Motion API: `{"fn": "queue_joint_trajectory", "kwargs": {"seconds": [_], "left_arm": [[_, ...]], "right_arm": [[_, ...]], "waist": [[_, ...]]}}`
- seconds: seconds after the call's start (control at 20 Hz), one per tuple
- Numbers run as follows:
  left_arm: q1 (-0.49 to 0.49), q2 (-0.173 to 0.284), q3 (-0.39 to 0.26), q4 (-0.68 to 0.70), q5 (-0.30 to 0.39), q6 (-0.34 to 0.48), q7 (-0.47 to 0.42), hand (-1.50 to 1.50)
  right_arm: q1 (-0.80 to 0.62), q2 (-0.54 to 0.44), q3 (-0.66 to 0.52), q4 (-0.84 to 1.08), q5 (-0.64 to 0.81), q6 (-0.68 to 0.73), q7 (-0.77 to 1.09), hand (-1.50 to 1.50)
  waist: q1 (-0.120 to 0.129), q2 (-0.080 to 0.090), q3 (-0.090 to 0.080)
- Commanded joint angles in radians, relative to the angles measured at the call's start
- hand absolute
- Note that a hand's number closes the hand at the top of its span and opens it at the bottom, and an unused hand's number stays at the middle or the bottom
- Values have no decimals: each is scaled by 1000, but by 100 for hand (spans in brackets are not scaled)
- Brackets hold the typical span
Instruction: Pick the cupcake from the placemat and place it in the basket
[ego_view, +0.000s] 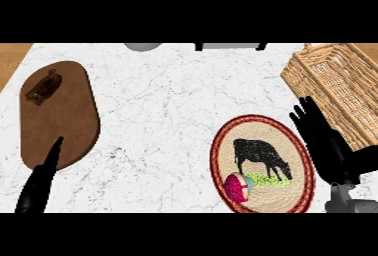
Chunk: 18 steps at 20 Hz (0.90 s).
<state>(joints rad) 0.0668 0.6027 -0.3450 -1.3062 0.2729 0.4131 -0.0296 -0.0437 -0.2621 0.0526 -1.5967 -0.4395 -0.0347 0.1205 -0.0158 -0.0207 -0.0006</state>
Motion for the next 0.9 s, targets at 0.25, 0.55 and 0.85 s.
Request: {"fn": "queue_joint_trajectory", "kwargs": {"seconds": [0.25, 0.55, 0.85], "left_arm": [[-151, -16, 14, -79, 14, -27, 53, 0], [-164, -34, -2, -79, 43, -71, 82, 0], [-155, -24, 36, -58, 63, -47, 113, 0]], "right_arm": [[-105, -233, 81, -292, 473, 5, -329, 150], [-136, -206, 303, -400, 857, -100, -568, -150], [-22, -226, 266, -413, 1252, -347, -456, -150]], "waist": [[-63, -13, -6], [-32, -5, 0], [-129, -26, -8]]}}
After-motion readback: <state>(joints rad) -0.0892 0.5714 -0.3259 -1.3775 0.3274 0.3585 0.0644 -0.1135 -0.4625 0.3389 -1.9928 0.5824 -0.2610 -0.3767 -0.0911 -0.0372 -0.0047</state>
